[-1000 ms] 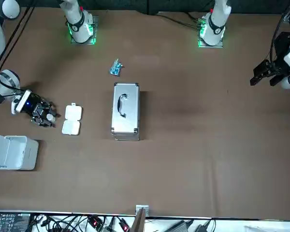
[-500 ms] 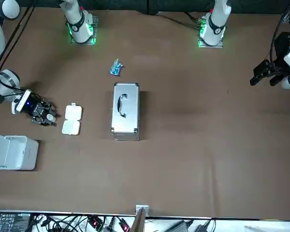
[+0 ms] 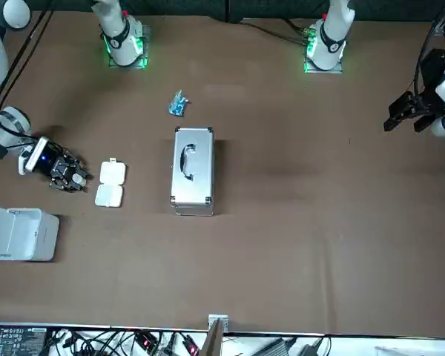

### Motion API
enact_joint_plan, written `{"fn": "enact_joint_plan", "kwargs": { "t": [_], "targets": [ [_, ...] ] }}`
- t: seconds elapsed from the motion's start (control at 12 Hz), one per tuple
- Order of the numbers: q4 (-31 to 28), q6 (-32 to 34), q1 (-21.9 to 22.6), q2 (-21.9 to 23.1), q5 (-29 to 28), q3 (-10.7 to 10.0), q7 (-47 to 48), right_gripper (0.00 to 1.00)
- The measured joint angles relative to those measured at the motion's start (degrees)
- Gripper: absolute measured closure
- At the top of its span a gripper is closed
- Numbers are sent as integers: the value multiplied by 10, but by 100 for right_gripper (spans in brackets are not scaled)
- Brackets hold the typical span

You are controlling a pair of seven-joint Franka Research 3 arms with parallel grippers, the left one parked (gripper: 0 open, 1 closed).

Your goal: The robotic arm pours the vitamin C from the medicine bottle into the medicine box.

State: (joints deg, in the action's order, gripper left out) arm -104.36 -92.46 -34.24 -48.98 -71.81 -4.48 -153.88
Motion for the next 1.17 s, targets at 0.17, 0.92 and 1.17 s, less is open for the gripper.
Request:
{"fn": "enact_joint_plan", "kwargs": {
  "t": [0.17,0.92,1.17],
  "targets": [
    [0,1,0,0,3,0,0,58],
    [-13,-57,23,77,58,3,88,58],
    [-45,-111,52,139,60,4,121,58]
  ]
}}
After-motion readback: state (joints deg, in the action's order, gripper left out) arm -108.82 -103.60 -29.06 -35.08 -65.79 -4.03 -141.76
